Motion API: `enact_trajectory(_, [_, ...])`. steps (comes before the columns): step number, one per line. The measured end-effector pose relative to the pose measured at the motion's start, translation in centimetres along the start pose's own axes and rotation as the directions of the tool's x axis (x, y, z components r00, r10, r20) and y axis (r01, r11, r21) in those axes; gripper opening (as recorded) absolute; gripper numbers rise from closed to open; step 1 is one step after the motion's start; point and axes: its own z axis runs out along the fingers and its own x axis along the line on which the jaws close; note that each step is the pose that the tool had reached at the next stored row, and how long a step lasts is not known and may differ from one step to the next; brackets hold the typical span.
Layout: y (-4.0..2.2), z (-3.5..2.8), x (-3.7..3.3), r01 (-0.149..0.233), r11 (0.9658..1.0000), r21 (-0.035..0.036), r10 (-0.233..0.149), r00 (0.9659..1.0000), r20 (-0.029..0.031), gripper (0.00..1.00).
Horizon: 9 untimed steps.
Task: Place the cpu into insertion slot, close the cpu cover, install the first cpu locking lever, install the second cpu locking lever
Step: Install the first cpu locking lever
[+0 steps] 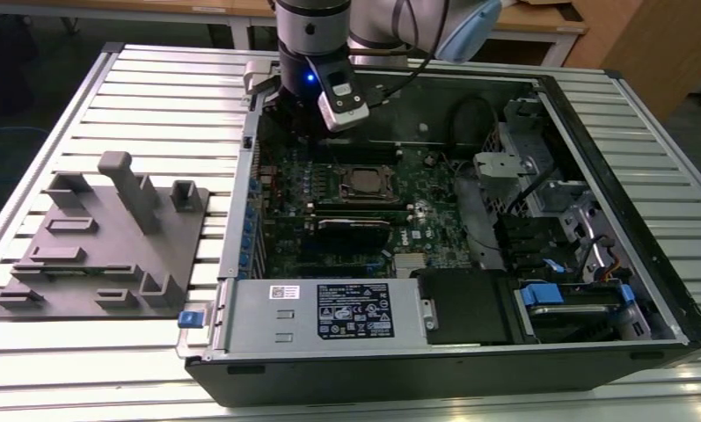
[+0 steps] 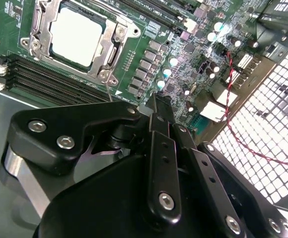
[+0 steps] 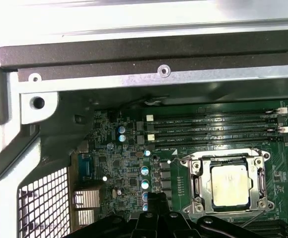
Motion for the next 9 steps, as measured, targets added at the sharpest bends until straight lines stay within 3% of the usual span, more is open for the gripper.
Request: enact_trajectory(9, [0.26, 0.01, 0.02, 0.000, 1.0000, -0.0001, 0.000, 1.0000, 0.0000, 0.11])
